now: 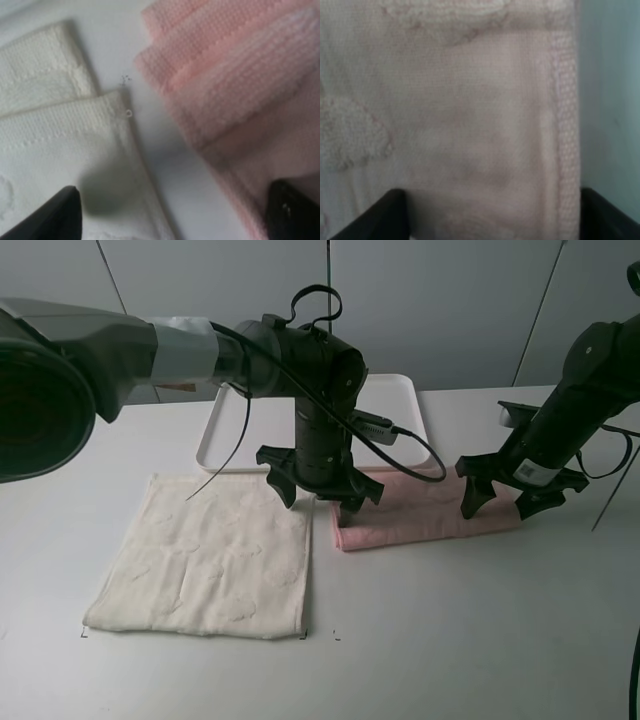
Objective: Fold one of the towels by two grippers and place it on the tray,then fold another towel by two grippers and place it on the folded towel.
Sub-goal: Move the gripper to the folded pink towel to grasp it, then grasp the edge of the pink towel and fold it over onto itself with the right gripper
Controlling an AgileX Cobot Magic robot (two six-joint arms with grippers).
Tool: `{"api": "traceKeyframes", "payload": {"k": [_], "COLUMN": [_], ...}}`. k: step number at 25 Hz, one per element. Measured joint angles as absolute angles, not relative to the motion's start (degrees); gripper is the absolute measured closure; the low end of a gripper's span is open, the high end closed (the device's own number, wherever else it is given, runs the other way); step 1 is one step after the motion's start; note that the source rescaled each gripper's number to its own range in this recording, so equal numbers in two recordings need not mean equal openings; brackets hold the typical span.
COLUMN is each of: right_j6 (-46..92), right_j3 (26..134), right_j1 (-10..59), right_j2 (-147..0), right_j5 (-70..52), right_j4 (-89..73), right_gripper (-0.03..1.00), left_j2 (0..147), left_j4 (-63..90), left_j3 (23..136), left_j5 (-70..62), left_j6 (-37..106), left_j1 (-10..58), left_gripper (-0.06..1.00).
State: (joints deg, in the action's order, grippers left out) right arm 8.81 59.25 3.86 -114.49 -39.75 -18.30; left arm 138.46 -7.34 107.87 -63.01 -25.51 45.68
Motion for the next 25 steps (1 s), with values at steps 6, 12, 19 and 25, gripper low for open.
{"api": "traceKeyframes", "payload": {"k": [6,12,19,25], "right_j6": [9.8,12.1,12.8,14.4], "right_j3": [59.3,59.3,59.3,59.3], "right_j1": [3.9,3.9,3.9,3.9], "right_j2": [-115.1,-115.1,-111.7,-107.2], "right_j5": [-39.8,-40.5,-42.9,-47.2], "right_j4": [-20.2,-20.4,-21.8,-25.7], "right_gripper": [0.90,0.91,0.91,0.91], "left_j2": [138.5,138.5,138.5,138.5], "left_j4": [-6.6,-6.0,-5.9,-5.9], "left_j3": [107.9,107.9,107.9,107.9], "left_j5": [-62.9,-62.8,-62.6,-62.6], "left_j6": [-25.3,-24.5,-24.1,-24.0], "left_j1": [45.7,45.7,45.7,45.7], "left_gripper": [-0.01,-0.01,-0.01,-0.01]}}
